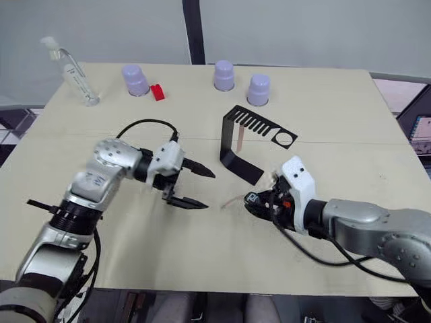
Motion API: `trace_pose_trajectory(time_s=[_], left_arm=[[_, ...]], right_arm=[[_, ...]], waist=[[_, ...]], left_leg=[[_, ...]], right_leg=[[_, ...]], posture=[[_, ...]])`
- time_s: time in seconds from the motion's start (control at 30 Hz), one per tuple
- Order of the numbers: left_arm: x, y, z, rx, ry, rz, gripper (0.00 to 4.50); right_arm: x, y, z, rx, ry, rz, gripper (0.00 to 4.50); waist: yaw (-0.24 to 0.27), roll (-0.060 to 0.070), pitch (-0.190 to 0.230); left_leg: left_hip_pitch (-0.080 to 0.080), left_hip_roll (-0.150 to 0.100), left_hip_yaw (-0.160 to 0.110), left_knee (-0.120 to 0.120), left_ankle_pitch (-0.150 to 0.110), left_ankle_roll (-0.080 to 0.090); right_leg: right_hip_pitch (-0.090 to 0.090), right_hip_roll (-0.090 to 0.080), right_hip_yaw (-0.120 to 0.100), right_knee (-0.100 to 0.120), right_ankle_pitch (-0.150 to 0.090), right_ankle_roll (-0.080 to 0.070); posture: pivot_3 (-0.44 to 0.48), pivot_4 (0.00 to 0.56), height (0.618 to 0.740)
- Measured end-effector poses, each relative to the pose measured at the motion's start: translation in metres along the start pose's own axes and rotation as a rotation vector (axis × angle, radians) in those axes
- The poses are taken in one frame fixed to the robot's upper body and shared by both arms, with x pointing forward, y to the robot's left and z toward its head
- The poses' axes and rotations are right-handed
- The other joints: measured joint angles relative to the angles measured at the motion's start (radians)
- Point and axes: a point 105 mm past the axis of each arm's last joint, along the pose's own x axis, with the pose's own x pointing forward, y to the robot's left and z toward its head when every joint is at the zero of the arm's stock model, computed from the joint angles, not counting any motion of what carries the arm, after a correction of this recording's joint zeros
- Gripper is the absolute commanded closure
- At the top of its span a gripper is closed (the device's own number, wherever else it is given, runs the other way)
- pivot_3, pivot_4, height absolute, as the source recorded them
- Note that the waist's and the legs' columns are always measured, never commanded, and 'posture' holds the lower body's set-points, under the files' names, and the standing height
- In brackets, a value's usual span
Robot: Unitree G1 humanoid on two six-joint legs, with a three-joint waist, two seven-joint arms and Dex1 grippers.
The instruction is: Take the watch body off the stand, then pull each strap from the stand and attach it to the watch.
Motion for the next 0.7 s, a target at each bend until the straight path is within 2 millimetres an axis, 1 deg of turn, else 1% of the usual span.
trace_pose_trajectory(time_s=[0.07, 0.1, 0.2, 0.3, 0.43, 0.53, 0.63, 0.7], left_arm=[[-0.004, -0.001, 0.002, -0.012, -0.021, -0.005, 0.05], [-0.004, -0.001, 0.003, -0.011, -0.029, -0.011, 0.05], [-0.003, -0.007, 0.007, 0.003, -0.051, -0.050, 0.05], [-0.001, -0.013, 0.008, 0.027, -0.061, -0.071, 0.05], [0.000, -0.016, 0.005, 0.055, -0.060, -0.071, 0.05], [-0.003, -0.017, 0.003, 0.083, -0.041, -0.066, 0.05], [-0.013, -0.018, -0.007, 0.090, 0.013, -0.054, 0.05], [-0.022, -0.019, -0.016, 0.086, 0.049, -0.037, 0.05]], right_arm=[[-0.003, 0.011, -0.004, -0.147, -0.012, 0.054, 2.92], [-0.004, 0.013, -0.004, -0.208, -0.025, 0.070, 2.92], [-0.007, 0.012, -0.006, -0.349, -0.049, 0.078, 2.92], [-0.006, 0.011, -0.006, -0.432, -0.082, 0.080, 2.92], [-0.003, 0.006, -0.009, -0.459, -0.095, 0.078, 2.92], [-0.001, 0.006, -0.004, -0.467, -0.127, 0.094, 2.92], [0.008, 0.007, 0.001, -0.443, -0.162, 0.124, 2.92], [0.022, 0.008, 0.003, -0.426, -0.179, 0.158, 2.92]], waist=[[0.006, 0.000, 0.000], [0.006, 0.000, 0.000], [0.003, 0.000, 0.000], [-0.002, 0.000, 0.000], [-0.006, 0.000, 0.000], [-0.007, 0.000, 0.000], [-0.009, 0.000, 0.000], [-0.010, 0.000, 0.000]], left_leg=[[0.000, 0.000, 0.000, 0.000, -0.001, 0.000], [-0.001, 0.000, 0.000, 0.001, 0.000, 0.000], [0.000, -0.001, 0.001, 0.001, 0.000, -0.001], [0.001, -0.001, 0.001, 0.001, 0.001, -0.003], [0.002, -0.001, 0.001, 0.002, 0.001, -0.003], [0.003, 0.000, 0.001, 0.002, 0.001, -0.002], [0.003, 0.000, 0.001, 0.001, 0.002, -0.003], [0.003, -0.001, 0.001, 0.001, 0.003, -0.006]], right_leg=[[0.001, 0.000, 0.000, -0.002, 0.000, 0.001], [0.001, 0.000, 0.001, -0.003, 0.001, 0.002], [0.001, 0.000, 0.001, -0.003, 0.001, 0.002], [0.001, 0.000, 0.001, -0.001, 0.001, 0.002], [0.001, 0.000, 0.002, 0.002, 0.001, 0.002], [0.001, 0.000, 0.002, 0.003, 0.001, 0.002], [0.001, 0.000, 0.002, 0.003, 0.001, 0.001], [0.001, 0.000, 0.002, 0.003, 0.001, 0.001]], posture=[[0.000, 0.150, 0.739], [0.000, 0.150, 0.739], [0.000, 0.150, 0.739], [0.000, 0.150, 0.739], [0.000, 0.150, 0.739], [0.000, 0.150, 0.739], [0.000, 0.150, 0.739], [0.000, 0.150, 0.739]])
